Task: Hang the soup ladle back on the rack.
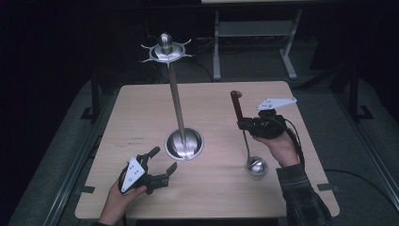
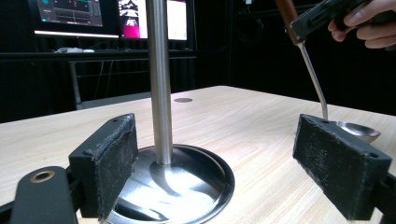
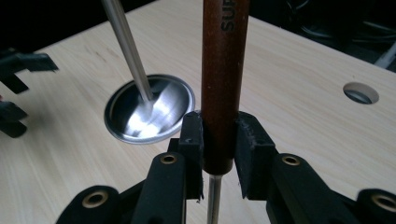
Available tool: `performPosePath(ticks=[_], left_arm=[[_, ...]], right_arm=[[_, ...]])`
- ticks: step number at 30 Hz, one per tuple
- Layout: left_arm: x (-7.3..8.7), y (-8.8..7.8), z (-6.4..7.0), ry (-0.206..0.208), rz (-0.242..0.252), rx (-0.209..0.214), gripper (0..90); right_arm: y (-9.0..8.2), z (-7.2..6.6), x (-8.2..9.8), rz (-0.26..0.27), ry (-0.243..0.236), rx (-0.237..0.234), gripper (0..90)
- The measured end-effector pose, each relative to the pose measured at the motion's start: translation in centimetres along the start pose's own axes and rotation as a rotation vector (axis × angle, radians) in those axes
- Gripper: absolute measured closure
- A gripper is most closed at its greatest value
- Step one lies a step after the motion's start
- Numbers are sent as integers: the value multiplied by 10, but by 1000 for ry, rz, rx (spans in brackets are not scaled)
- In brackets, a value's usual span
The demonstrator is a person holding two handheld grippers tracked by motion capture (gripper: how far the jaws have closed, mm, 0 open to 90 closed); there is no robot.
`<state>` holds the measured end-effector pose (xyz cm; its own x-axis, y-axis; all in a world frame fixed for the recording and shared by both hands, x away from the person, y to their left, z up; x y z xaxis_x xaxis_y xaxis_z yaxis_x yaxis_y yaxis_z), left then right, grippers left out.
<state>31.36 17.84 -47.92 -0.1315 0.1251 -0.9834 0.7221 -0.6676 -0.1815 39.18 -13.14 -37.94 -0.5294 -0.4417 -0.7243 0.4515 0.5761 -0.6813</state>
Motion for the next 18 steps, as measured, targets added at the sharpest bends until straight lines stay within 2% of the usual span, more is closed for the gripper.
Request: performPosePath(ticks=[8,14,18], left_arm=[[0,0,0,-2,-2,1,134],[0,0,0,-2,0,2,134],[0,0,0,6,2,1,134]], right_arm=[[-7,-7,-4,55,2,-28,737],[-15,-14,-13,103,-4,-51,736],[-19,-19,-22,113,-18,-66,735]])
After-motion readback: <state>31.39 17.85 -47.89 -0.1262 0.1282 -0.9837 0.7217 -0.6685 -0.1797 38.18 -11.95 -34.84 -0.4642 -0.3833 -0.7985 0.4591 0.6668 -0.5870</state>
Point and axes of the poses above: each handheld gripper's, and its own axes: y roughly forward along the jaws, x roughly out of its underside, z roughly to its right, the point moved 7 cm from there along y, roughly forward along the jaws, and after that the axes turned 10 degrees about -z, right-handed, at the moved point
